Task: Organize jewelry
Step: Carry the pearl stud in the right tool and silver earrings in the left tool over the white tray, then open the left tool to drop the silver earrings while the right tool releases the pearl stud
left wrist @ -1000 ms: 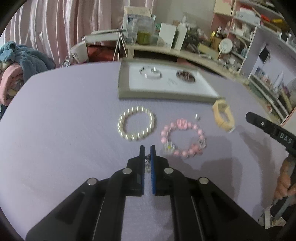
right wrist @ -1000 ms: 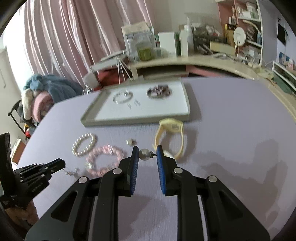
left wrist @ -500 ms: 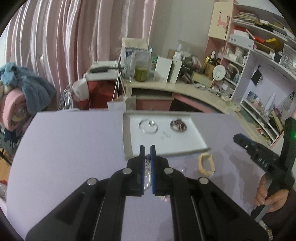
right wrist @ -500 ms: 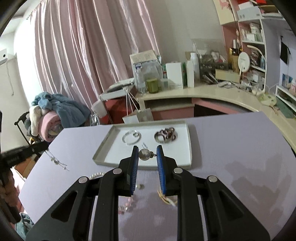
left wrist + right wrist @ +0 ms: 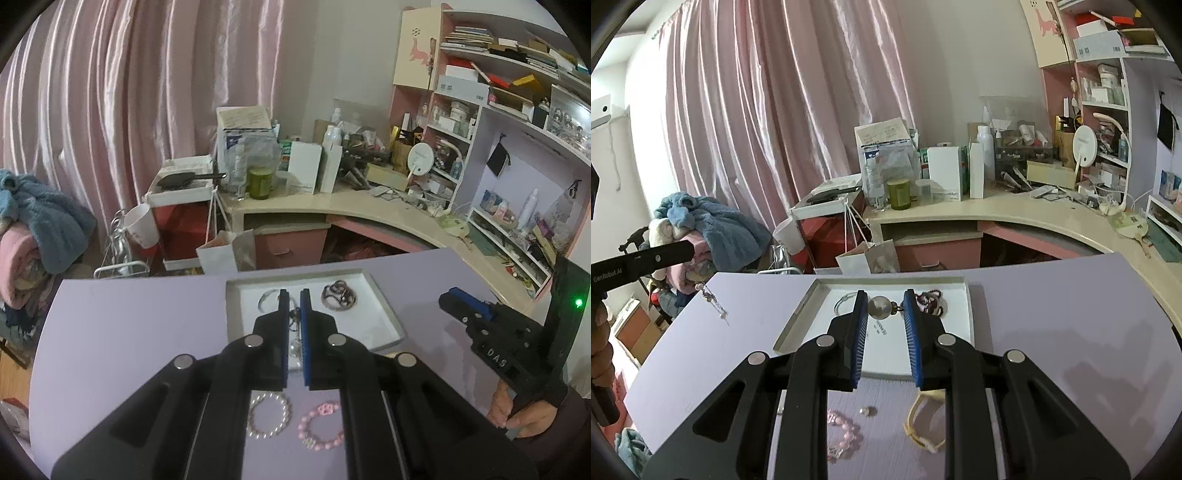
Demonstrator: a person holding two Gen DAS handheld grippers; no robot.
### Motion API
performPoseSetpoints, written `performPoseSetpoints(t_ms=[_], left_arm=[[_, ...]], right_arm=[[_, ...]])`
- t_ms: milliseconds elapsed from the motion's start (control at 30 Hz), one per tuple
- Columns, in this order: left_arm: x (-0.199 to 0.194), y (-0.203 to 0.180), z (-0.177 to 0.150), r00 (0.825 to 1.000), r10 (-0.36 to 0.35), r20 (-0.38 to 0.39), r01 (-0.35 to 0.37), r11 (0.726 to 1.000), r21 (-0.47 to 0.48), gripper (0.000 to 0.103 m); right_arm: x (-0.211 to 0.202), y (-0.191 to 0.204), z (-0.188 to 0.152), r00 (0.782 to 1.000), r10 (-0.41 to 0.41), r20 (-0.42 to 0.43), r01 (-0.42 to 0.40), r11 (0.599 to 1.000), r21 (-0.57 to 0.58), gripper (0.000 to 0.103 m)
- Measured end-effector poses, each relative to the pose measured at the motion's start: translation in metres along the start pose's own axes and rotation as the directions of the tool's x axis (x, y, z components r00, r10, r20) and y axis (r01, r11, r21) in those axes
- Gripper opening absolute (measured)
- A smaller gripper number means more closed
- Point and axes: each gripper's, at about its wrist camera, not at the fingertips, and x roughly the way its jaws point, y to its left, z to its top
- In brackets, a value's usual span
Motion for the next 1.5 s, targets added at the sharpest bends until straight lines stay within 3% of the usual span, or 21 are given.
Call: performPoseSetpoints(t_ms=[333, 600, 1000, 1300, 1400, 1433, 1500], left_arm=[[0.045, -0.007, 0.034, 0.999, -0.032, 0.004, 0.032, 0.999, 0.031, 0.006], [0.101, 0.005, 0.044, 0.998, -0.050, -0.043, 0.051, 0.999, 0.018, 0.006], [0.190, 0.032, 0.022, 0.986, -0.049, -0.162, 0.047, 0.999, -0.015, 0.006], [0.219, 0.032, 0.005, 0.974, -0.057, -0.217, 0.055, 0.998, -0.015, 0.007], [0.216, 0.035, 0.005, 0.978, -0.040, -0.206, 0.036, 0.999, -0.023, 0.016], [0.212, 0.039, 0.006, 0.980, -0.033, -0.197, 0.026, 0.999, -0.035, 0.027], [0.207, 0.046, 0.007, 0.984, -0.022, -0.179, 0.012, 0.998, -0.057, 0.030]], right_arm=[[0.029, -0.008, 0.023, 1.000, -0.028, 0.002, 0.028, 0.999, -0.018, 0.021], [0.072, -0.022, 0.024, 0.998, -0.041, -0.051, 0.040, 0.999, -0.003, 0.021], [0.130, -0.033, 0.012, 0.988, -0.046, -0.148, 0.047, 0.999, 0.006, 0.021], [0.145, -0.040, 0.005, 0.982, -0.051, -0.181, 0.056, 0.998, 0.024, 0.021], [0.145, -0.041, 0.006, 0.982, -0.053, -0.181, 0.059, 0.998, 0.028, 0.021], [0.144, -0.042, 0.006, 0.982, -0.054, -0.179, 0.060, 0.998, 0.029, 0.021], [0.144, -0.043, 0.006, 0.983, -0.055, -0.178, 0.062, 0.998, 0.032, 0.021]])
